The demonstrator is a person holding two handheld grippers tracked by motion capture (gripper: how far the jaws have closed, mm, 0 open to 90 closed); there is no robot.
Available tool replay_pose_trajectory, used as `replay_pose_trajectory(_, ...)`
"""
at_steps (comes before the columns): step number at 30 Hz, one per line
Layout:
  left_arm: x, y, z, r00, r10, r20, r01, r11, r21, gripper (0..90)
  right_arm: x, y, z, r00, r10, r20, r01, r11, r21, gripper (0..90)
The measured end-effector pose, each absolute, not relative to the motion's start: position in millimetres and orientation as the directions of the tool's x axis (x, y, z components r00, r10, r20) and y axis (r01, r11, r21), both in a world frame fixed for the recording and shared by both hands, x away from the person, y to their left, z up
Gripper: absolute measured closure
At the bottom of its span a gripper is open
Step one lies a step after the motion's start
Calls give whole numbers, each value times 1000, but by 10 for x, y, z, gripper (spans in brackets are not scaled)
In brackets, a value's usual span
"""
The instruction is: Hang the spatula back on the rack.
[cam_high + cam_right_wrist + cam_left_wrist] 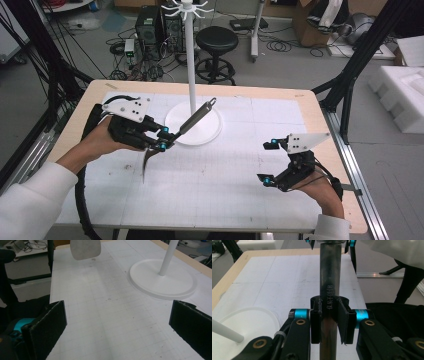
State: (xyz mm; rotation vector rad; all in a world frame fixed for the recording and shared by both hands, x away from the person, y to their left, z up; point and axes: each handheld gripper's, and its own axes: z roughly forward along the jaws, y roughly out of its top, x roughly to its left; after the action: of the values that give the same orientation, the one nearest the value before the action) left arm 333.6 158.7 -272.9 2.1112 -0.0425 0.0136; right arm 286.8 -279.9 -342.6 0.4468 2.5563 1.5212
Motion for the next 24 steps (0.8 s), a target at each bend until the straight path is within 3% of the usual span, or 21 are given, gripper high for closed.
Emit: replay_pose_trajectory(24, 3375, 1591, -2741, 999, -39, 34, -49, -484, 874, 747, 2902, -2642, -3249, -965, 259, 36, 153, 450, 880, 3)
